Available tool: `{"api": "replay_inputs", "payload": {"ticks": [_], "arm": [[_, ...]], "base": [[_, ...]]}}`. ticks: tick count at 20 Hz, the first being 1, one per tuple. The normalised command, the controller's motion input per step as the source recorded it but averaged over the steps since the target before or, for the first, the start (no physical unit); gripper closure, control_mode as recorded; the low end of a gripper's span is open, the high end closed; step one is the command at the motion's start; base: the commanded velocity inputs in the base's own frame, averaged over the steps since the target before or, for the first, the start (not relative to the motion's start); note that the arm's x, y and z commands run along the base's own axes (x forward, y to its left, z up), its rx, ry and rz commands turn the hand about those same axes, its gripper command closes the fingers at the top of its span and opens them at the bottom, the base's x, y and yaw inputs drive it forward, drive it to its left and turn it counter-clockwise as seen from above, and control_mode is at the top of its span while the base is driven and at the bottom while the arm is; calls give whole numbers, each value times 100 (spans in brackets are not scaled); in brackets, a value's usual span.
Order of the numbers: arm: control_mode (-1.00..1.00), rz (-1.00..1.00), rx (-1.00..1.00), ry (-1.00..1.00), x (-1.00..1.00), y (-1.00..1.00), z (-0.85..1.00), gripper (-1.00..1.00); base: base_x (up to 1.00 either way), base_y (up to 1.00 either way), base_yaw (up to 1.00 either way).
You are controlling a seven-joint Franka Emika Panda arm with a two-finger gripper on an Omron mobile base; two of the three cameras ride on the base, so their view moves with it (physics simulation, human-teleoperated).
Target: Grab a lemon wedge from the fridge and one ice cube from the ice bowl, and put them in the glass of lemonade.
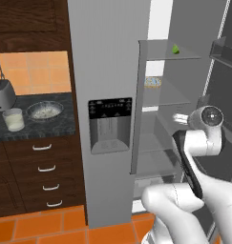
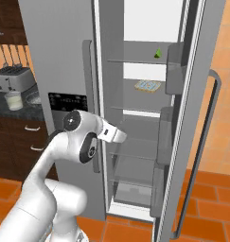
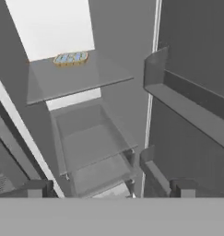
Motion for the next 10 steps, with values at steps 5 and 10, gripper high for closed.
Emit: {"api": "replay_inputs", "payload": {"ticks": [5,10], "arm": [[-100,70,0,7,-24,99,-16,-100],[-100,18,-3,6,-58,18,72,-100]], "base": [[0,0,0],[0,0,0]]}}
